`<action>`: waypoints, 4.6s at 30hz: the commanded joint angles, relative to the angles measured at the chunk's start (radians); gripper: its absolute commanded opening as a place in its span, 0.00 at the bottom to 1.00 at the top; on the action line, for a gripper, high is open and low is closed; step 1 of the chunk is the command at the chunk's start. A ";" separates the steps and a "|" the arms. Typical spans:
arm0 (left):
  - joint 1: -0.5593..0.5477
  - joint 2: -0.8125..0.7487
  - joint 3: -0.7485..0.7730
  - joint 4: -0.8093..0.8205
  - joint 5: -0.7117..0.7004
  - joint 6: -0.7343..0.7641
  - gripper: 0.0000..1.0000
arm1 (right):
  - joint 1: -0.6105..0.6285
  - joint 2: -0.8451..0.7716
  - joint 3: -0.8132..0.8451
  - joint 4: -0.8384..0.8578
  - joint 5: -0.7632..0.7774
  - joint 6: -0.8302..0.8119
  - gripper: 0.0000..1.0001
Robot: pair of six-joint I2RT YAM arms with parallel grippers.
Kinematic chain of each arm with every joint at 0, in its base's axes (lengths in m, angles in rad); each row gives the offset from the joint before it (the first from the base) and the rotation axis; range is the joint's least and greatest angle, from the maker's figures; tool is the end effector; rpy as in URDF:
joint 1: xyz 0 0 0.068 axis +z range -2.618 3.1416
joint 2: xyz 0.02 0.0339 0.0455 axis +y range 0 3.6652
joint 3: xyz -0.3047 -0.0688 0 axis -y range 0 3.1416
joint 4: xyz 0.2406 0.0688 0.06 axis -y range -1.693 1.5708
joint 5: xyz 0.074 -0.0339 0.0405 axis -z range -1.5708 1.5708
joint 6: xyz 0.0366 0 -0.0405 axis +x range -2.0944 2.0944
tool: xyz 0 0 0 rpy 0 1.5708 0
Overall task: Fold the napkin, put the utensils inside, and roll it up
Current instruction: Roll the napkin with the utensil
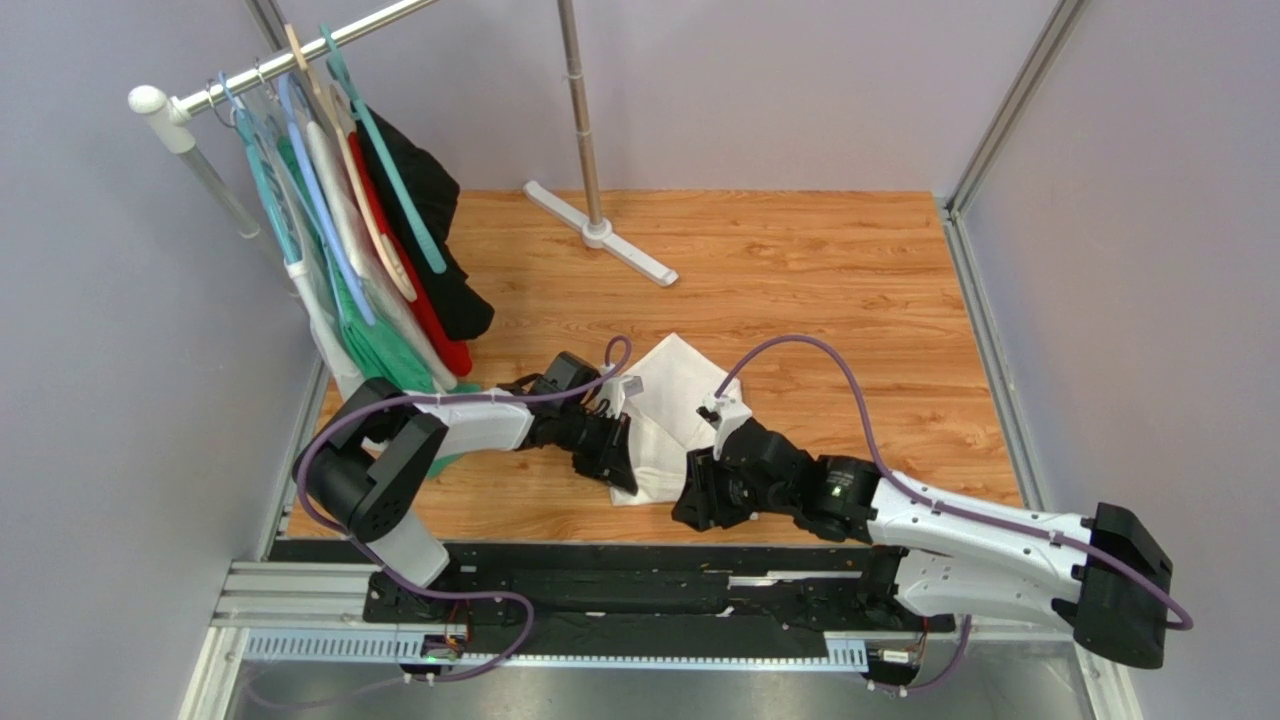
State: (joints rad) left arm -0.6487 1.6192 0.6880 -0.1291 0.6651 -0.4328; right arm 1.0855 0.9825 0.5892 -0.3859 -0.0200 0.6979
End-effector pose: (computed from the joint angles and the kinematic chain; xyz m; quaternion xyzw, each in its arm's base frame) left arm 0.2069 -0.1852 0.1709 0.1805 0.9004 -0.3937 0.0420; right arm 0.0809 0.1550 0.2525 -0.1815 0.9046 0.3058 0.2350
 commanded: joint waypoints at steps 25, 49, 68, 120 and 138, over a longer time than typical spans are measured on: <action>0.007 0.028 -0.025 -0.015 -0.004 0.006 0.01 | 0.053 -0.008 -0.186 0.049 0.399 0.285 0.45; 0.007 0.042 -0.025 -0.012 0.008 0.008 0.00 | -0.018 0.041 -0.118 0.053 0.534 0.092 0.44; 0.007 0.041 -0.028 -0.001 0.025 -0.018 0.00 | -0.111 0.079 -0.121 0.148 0.373 -0.064 0.46; 0.027 0.217 0.174 -0.374 0.203 0.154 0.00 | 0.232 0.565 0.164 0.082 0.197 -0.615 0.45; 0.118 -0.014 0.200 -0.452 0.108 0.180 0.54 | 0.198 0.699 0.250 -0.027 0.086 -0.514 0.00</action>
State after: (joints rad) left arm -0.5770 1.7256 0.8574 -0.5465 0.8310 -0.2813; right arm 1.2957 1.6295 0.8738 -0.3347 0.2054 0.1081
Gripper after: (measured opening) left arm 0.485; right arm 0.022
